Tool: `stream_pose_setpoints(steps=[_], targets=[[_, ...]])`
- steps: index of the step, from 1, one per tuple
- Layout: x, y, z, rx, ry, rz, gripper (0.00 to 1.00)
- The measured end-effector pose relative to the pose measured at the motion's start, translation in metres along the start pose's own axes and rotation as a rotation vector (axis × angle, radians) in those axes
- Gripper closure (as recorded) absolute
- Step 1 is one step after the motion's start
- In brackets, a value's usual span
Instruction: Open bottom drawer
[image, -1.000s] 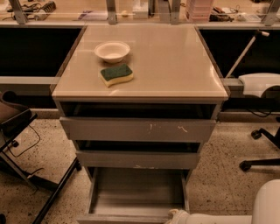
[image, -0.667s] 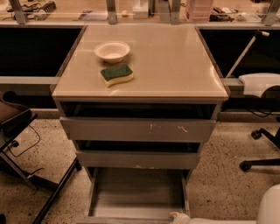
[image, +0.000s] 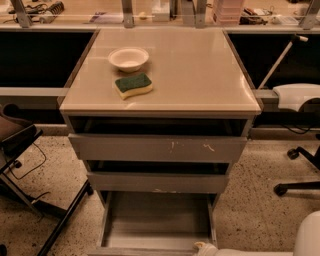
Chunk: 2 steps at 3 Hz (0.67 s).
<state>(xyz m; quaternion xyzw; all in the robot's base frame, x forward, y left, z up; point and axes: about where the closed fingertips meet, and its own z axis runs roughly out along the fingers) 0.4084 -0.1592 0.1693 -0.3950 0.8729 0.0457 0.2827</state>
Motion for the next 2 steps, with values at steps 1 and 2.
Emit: stream_pose_setpoints(steps=[1,2], targets=[[0.0000,0.0000,0.0000,0.000,0.000,0.000,0.58],[0.0000,0.0000,0.0000,0.000,0.000,0.000,0.34]])
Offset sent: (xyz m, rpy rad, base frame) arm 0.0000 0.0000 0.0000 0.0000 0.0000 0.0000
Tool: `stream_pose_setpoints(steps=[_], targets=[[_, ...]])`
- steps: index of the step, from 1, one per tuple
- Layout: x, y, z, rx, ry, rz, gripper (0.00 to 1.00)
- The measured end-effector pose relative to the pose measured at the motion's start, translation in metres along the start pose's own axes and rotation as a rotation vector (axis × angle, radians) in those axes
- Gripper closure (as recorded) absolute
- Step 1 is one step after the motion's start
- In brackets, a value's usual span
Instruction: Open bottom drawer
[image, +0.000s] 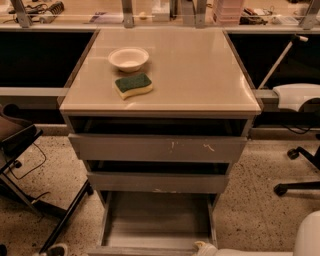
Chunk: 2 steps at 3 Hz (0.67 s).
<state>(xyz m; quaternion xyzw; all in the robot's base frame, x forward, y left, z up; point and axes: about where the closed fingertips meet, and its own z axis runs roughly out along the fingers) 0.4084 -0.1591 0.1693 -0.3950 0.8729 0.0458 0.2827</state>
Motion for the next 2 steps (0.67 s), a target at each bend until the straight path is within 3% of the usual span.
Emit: stream_pose_setpoints(steps=[1,2], targets=[[0.0000,0.0000,0.0000,0.000,0.000,0.000,0.11],[0.0000,0.0000,0.0000,0.000,0.000,0.000,0.00]])
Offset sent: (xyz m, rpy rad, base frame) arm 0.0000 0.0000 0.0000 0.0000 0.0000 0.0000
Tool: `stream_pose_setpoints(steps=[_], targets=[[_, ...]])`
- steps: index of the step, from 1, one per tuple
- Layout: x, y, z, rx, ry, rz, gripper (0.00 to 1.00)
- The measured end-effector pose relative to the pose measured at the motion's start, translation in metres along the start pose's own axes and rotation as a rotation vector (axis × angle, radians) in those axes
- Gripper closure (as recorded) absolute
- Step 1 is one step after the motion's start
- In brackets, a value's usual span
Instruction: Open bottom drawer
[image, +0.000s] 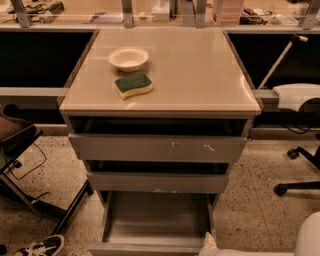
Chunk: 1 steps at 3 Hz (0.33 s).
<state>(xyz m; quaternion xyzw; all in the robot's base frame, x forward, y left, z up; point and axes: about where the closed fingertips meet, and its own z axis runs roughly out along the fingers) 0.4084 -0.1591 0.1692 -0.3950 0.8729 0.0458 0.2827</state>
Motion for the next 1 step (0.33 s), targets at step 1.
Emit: stream_pose_setpoints(steps=[1], targets=[[0.0000,0.0000,0.0000,0.000,0.000,0.000,0.00]])
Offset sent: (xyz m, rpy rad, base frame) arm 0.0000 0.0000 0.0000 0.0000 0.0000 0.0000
